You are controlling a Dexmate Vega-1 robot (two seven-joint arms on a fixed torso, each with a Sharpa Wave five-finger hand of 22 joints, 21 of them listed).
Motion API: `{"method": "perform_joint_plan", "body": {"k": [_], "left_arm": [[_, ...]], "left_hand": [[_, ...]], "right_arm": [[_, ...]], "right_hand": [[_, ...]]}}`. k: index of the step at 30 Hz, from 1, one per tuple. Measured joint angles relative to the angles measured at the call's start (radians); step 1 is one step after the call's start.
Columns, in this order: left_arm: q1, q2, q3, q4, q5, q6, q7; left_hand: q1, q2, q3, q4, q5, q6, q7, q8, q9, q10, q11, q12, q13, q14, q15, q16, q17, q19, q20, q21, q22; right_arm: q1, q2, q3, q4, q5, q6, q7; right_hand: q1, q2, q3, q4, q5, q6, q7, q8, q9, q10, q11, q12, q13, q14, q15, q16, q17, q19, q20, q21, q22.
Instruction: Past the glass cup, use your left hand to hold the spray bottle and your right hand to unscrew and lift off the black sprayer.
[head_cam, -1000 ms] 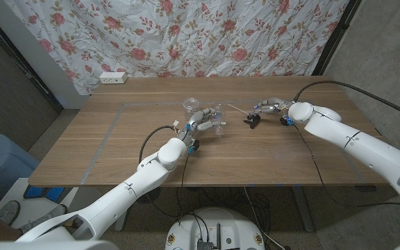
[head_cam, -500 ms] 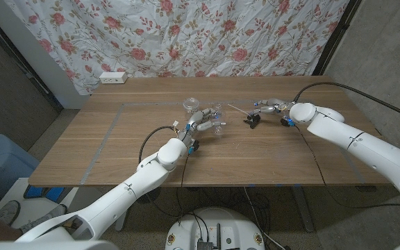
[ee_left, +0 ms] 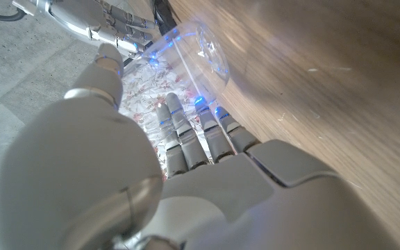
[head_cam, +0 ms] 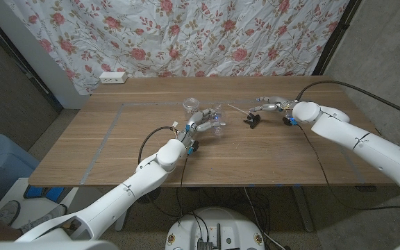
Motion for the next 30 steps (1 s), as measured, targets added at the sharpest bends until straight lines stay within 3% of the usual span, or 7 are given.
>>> {"method": "perform_joint_plan", "body": {"k": [5,7,17,20,30], "left_arm": [[0.0,0.0,0.001,0.013,0.001,-0.005,-0.005],[0.0,0.0,0.002,0.016,0.001,-0.007,-0.008],[-0.01,0.0,0.011,0.045,-0.006,-0.015,-0.04],[-0.012,0.002,0.012,0.048,-0.009,-0.016,-0.047],[-0.014,0.009,0.017,0.058,-0.015,-0.021,-0.07]], "left_hand": [[0.0,0.0,-0.004,0.004,0.0,0.009,-0.009,-0.028,-0.003,-0.014,-0.014,-0.01,-0.016,-0.042,0.0,-0.017,-0.009,-0.038,0.006,-0.008,-0.005],[-0.008,0.008,-0.004,0.004,0.0,0.016,-0.016,-0.053,-0.004,-0.025,-0.024,-0.019,-0.03,-0.061,0.0,-0.021,-0.014,-0.054,0.007,-0.008,-0.005],[-0.049,0.025,-0.004,0.004,-0.002,0.014,-0.018,-0.126,-0.008,-0.079,-0.02,-0.03,-0.081,-0.143,0.003,-0.033,-0.027,-0.118,0.0,-0.016,-0.007],[-0.049,0.025,-0.008,0.008,-0.002,0.024,-0.033,-0.142,-0.008,-0.099,-0.026,-0.034,-0.095,-0.162,0.004,-0.033,-0.028,-0.127,-0.002,-0.016,-0.01],[-0.075,0.034,-0.008,0.008,-0.002,0.022,-0.034,-0.173,-0.007,-0.109,-0.022,-0.035,-0.119,-0.19,0.005,-0.037,-0.028,-0.161,0.0,-0.016,-0.01]], "right_arm": [[-0.013,-0.011,0.013,-0.026,-0.01,0.0,-0.02],[-0.021,-0.017,0.021,-0.039,-0.013,-0.001,-0.025],[-0.051,-0.035,0.047,-0.081,-0.022,-0.02,-0.064],[-0.058,-0.038,0.052,-0.089,-0.023,-0.024,-0.071],[-0.081,-0.047,0.068,-0.113,-0.025,-0.037,-0.093]], "right_hand": [[-0.007,0.007,-0.003,0.003,0.004,0.01,-0.003,0.008,-0.005,0.004,0.004,0.005,0.0,0.0,0.0,0.0,0.0,-0.003,-0.003,0.0,0.0],[-0.006,0.007,-0.003,0.003,0.004,0.012,-0.003,0.008,-0.005,0.01,-0.002,0.007,-0.002,0.0,0.0,0.0,0.0,-0.003,-0.003,0.0,0.0],[-0.012,0.012,-0.003,0.003,0.004,0.032,-0.002,0.012,-0.009,0.016,0.003,0.011,-0.005,0.004,-0.004,0.004,-0.005,-0.003,-0.003,0.004,0.0],[-0.012,0.012,-0.003,0.003,0.004,0.035,-0.006,0.012,-0.009,0.022,-0.003,0.011,-0.005,0.008,-0.008,0.004,-0.005,-0.003,-0.003,0.004,0.0],[-0.021,0.021,-0.003,0.003,0.012,0.044,-0.007,0.02,-0.009,0.028,0.002,0.015,-0.005,0.011,-0.004,0.004,-0.005,0.001,-0.007,0.007,0.0]]}}
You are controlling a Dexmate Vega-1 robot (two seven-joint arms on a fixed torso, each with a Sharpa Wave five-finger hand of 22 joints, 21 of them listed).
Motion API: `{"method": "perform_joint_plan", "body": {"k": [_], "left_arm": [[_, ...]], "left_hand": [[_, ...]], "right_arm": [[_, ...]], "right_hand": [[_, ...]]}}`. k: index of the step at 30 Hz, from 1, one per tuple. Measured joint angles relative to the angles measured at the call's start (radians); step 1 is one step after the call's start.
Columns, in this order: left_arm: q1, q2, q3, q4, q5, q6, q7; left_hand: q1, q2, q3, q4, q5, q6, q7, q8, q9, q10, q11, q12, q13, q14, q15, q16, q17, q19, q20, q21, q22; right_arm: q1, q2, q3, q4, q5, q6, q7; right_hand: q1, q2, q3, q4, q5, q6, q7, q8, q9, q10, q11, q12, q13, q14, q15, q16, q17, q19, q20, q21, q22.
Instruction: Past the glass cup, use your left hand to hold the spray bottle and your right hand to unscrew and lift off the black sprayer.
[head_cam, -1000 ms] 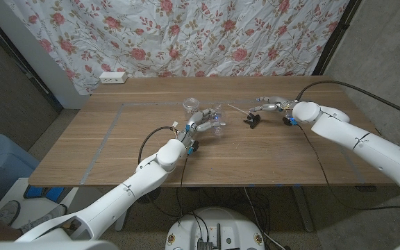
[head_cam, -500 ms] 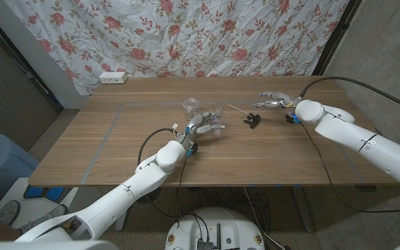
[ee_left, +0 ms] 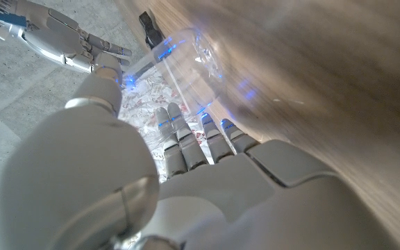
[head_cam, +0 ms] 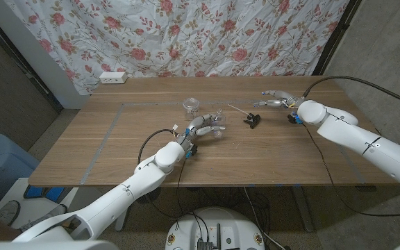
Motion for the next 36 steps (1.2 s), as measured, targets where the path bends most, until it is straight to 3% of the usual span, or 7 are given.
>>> {"method": "perform_joint_plan", "body": {"k": [19,21,27,28,36], "left_arm": [[0.006,0.011,0.003,0.002,-0.007,0.006,-0.016],[0.006,0.013,0.003,0.0,-0.009,0.009,-0.018],[0.007,0.019,0.004,-0.003,-0.017,0.017,-0.033],[0.006,0.02,0.005,-0.003,-0.017,0.017,-0.033],[0.004,0.027,0.007,-0.006,-0.02,0.02,-0.04]], "left_hand": [[-0.028,0.009,0.0,0.0,-0.001,-0.014,-0.014,-0.036,-0.001,-0.016,-0.005,0.0,-0.031,-0.019,-0.002,0.0,-0.002,-0.028,0.003,0.0,0.0],[-0.052,0.028,0.0,0.0,-0.001,-0.02,-0.02,-0.046,-0.001,-0.024,-0.006,0.0,-0.035,-0.019,-0.002,0.0,-0.002,-0.03,0.005,0.0,0.0],[-0.058,0.027,0.0,0.0,-0.001,-0.039,-0.039,-0.08,-0.001,-0.067,0.016,0.001,-0.052,-0.037,0.001,0.0,-0.002,-0.047,0.011,0.0,-0.001],[-0.075,0.044,0.0,0.0,-0.001,-0.039,-0.039,-0.089,-0.001,-0.076,0.019,-0.002,-0.055,-0.044,0.001,0.0,-0.002,-0.052,0.012,0.0,-0.002],[-0.095,0.05,-0.005,0.002,-0.001,-0.071,-0.071,-0.165,-0.001,-0.176,0.036,-0.007,-0.083,-0.094,0.001,0.0,-0.002,-0.063,0.016,-0.001,-0.002]], "right_arm": [[-0.029,-0.008,0.019,-0.024,0.009,-0.012,-0.029],[-0.031,-0.008,0.021,-0.024,0.011,-0.012,-0.032],[-0.038,-0.008,0.025,-0.027,0.014,-0.012,-0.039],[-0.038,-0.008,0.025,-0.027,0.015,-0.012,-0.04],[-0.04,-0.008,0.026,-0.028,0.02,-0.012,-0.049]], "right_hand": [[0.0,0.0,0.003,0.003,0.0,0.016,0.002,0.004,-0.005,0.009,0.002,0.0,0.0,0.003,-0.004,0.008,-0.005,0.007,0.0,0.0,0.0],[0.0,0.0,0.003,0.003,0.0,0.016,0.002,0.004,-0.005,0.009,0.002,0.0,0.0,0.003,-0.004,0.008,-0.005,0.007,0.0,0.0,0.0],[0.0,0.0,0.003,0.003,0.0,0.016,0.002,0.004,-0.005,0.009,0.002,0.0,0.0,0.003,-0.004,0.008,-0.005,0.007,0.0,0.0,0.0],[0.0,0.0,0.003,0.003,0.0,0.016,0.002,0.004,-0.005,0.009,0.002,0.0,0.0,0.003,-0.004,0.008,-0.008,0.007,0.0,0.0,0.0],[0.0,0.0,0.003,0.003,0.0,0.016,0.002,0.004,-0.005,0.009,0.002,0.0,0.0,0.003,-0.004,0.008,-0.009,0.014,0.008,0.004,0.0]]}}
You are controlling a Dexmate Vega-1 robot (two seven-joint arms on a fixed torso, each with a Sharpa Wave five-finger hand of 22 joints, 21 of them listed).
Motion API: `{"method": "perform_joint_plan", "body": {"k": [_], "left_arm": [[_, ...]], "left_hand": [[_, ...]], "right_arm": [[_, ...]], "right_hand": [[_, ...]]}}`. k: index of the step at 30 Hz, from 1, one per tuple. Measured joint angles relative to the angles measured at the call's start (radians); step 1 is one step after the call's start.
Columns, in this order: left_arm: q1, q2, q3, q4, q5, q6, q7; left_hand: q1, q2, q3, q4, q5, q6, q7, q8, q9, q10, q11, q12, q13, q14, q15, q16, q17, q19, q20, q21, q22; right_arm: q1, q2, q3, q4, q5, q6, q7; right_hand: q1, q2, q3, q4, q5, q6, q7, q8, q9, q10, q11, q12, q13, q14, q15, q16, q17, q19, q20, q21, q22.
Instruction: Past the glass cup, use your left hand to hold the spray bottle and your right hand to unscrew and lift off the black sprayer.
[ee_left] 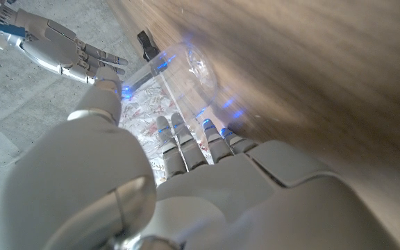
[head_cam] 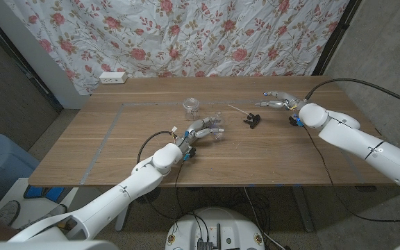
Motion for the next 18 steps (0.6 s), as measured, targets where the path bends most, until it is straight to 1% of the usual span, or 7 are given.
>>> {"method": "perform_joint_plan", "body": {"k": [4,8,9,11,14,15,18], "left_arm": [[-0.001,0.005,0.0,-0.004,-0.011,0.008,-0.021],[-0.001,0.008,0.001,-0.008,-0.016,0.012,-0.03],[-0.001,0.01,0.001,-0.011,-0.016,0.012,-0.03],[-0.001,0.012,0.001,-0.013,-0.016,0.012,-0.03],[-0.001,0.016,0.001,-0.017,-0.022,0.023,-0.045],[-0.001,0.017,0.001,-0.019,-0.024,0.025,-0.048],[-0.001,0.022,0.002,-0.024,-0.026,0.031,-0.054]], "left_hand": [[-0.014,-0.005,0.0,0.0,0.0,-0.008,-0.008,-0.03,0.0,-0.035,0.011,0.0,-0.007,-0.023,0.001,0.0,0.0,-0.007,-0.004,0.001,0.001],[-0.029,-0.008,-0.006,0.0,0.0,-0.014,-0.028,-0.069,0.0,-0.077,0.016,0.0,-0.012,-0.052,0.001,0.0,0.0,-0.019,-0.002,0.006,0.001],[-0.033,-0.012,-0.007,0.001,0.0,-0.02,-0.026,-0.079,0.0,-0.087,0.017,0.0,-0.012,-0.06,0.003,0.0,0.0,-0.023,-0.005,0.006,0.001],[-0.038,-0.018,-0.007,0.001,0.0,-0.037,-0.018,-0.096,0.0,-0.105,0.02,0.0,-0.012,-0.075,0.002,0.0,0.0,-0.029,-0.003,0.006,0.001],[-0.047,-0.027,-0.011,-0.001,0.0,-0.063,-0.013,-0.122,0.0,-0.139,0.025,0.0,-0.017,-0.103,0.003,0.0,0.0,-0.042,-0.004,0.006,0.001],[-0.046,-0.03,-0.012,-0.001,0.0,-0.07,-0.007,-0.131,0.0,-0.15,0.026,0.0,-0.017,-0.111,0.004,0.0,0.0,-0.046,-0.003,0.006,0.001],[-0.04,-0.047,-0.012,-0.001,0.0,-0.09,0.0,-0.147,0.0,-0.169,0.031,0.0,-0.017,-0.128,0.007,0.0,0.0,-0.05,-0.007,0.006,0.001]], "right_arm": [[-0.008,-0.001,0.005,-0.004,0.002,0.001,-0.004],[-0.012,-0.001,0.007,-0.005,0.004,0.002,-0.007],[-0.012,-0.001,0.007,-0.005,0.004,0.003,-0.009],[-0.012,-0.001,0.007,-0.005,0.004,0.003,-0.01],[-0.016,-0.001,0.008,-0.006,0.005,0.004,-0.011],[-0.016,-0.001,0.009,-0.006,0.005,0.005,-0.012],[-0.018,-0.001,0.009,-0.007,0.006,0.005,-0.014]], "right_hand": [[0.0,0.0,0.0,0.0,0.0,0.0,0.0,0.0,0.0,0.0,0.0,0.0,0.0,0.0,0.0,0.0,0.0,0.0,0.0,0.0,0.0],[0.0,0.0,0.0,0.0,0.0,0.006,-0.006,0.0,0.0,0.0,0.0,0.0,0.0,0.005,0.005,0.0,0.0,0.0,0.0,0.0,0.0],[0.0,0.0,0.0,0.0,0.0,0.006,-0.005,0.0,0.0,0.0,0.0,0.0,0.0,0.005,0.005,0.0,0.0,0.0,0.0,0.0,0.0],[0.0,0.0,0.0,0.0,0.0,0.011,0.0,0.0,0.0,0.0,0.0,0.0,0.0,0.005,0.005,0.0,0.0,0.0,0.0,0.0,0.0],[0.0,0.0,0.0,0.0,0.0,0.011,0.0,0.0,0.0,0.0,0.0,0.0,0.0,0.005,0.005,0.0,0.0,0.0,0.0,0.0,0.0],[0.0,0.0,0.0,0.0,0.0,0.011,0.0,0.0,0.0,0.0,0.0,0.0,0.0,0.005,0.005,0.0,-0.002,0.0,0.0,0.0,0.0],[0.0,0.0,0.0,0.0,0.0,0.011,0.0,0.0,0.0,0.0,0.0,0.0,0.0,0.005,0.005,0.0,-0.005,0.0,0.0,0.0,0.0]]}}
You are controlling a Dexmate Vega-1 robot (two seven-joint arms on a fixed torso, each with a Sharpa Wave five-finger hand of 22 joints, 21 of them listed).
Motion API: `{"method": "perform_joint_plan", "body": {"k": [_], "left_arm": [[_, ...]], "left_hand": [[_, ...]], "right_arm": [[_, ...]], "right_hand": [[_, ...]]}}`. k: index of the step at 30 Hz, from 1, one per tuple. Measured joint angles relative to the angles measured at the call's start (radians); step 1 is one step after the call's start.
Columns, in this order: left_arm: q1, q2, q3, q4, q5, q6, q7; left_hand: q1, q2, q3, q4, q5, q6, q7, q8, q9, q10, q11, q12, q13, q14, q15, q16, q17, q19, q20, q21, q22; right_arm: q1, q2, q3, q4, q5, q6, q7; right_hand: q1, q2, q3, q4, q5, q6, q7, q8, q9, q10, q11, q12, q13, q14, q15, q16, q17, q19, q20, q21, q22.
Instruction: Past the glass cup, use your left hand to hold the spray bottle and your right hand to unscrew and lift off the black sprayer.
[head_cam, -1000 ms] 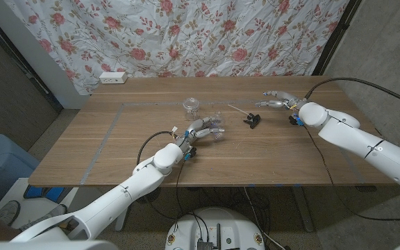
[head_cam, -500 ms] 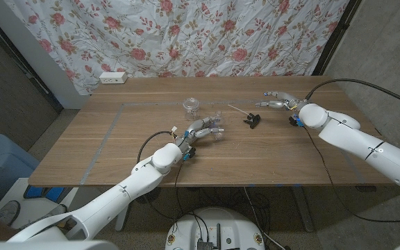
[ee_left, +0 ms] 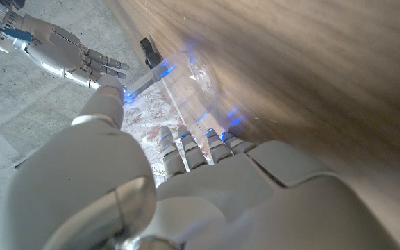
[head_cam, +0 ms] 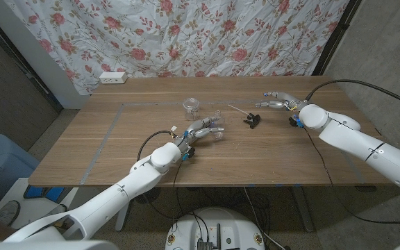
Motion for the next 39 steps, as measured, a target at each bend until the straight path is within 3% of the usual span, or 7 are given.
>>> {"method": "perform_joint_plan", "body": {"k": [12,30,39], "left_arm": [[-0.001,0.015,0.001,-0.017,-0.007,0.019,-0.014],[-0.002,0.04,0.001,-0.045,-0.02,0.047,-0.042],[0.006,0.055,-0.006,-0.07,-0.021,0.048,-0.044]], "left_hand": [[0.001,-0.017,0.0,0.0,0.0,-0.038,0.002,-0.022,0.0,-0.031,0.009,0.0,0.0,-0.034,0.005,0.0,0.0,-0.016,0.002,-0.001,-0.001],[-0.017,-0.061,-0.013,0.005,-0.004,-0.177,0.052,-0.04,0.0,-0.182,0.05,-0.008,-0.005,-0.161,0.04,0.0,0.0,-0.085,-0.001,-0.001,0.002],[-0.038,-0.068,-0.019,0.011,-0.008,-0.261,0.065,-0.04,0.0,-0.231,0.059,-0.008,-0.005,-0.189,0.046,0.0,0.0,-0.09,-0.024,-0.001,-0.002]], "right_arm": [[-0.01,-0.002,0.006,-0.004,0.007,0.001,-0.01],[-0.025,-0.003,0.014,-0.011,0.015,0.003,-0.027],[-0.04,-0.004,0.026,-0.011,0.023,0.03,-0.044]], "right_hand": [[-0.005,0.005,0.0,0.0,0.0,0.0,0.0,0.0,0.0,0.0,0.0,0.0,-0.005,0.0,0.0,0.0,0.0,0.004,0.004,0.0,0.0],[-0.005,0.005,0.0,0.0,0.0,0.004,-0.004,0.0,0.0,0.0,0.0,0.0,-0.005,0.0,0.0,0.0,-0.005,0.004,0.004,0.0,0.0],[-0.013,0.013,0.0,0.0,0.0,-0.004,-0.004,-0.005,0.0,0.009,-0.002,0.0,-0.005,0.0,0.0,0.0,-0.005,0.004,0.004,0.0,0.0]]}}
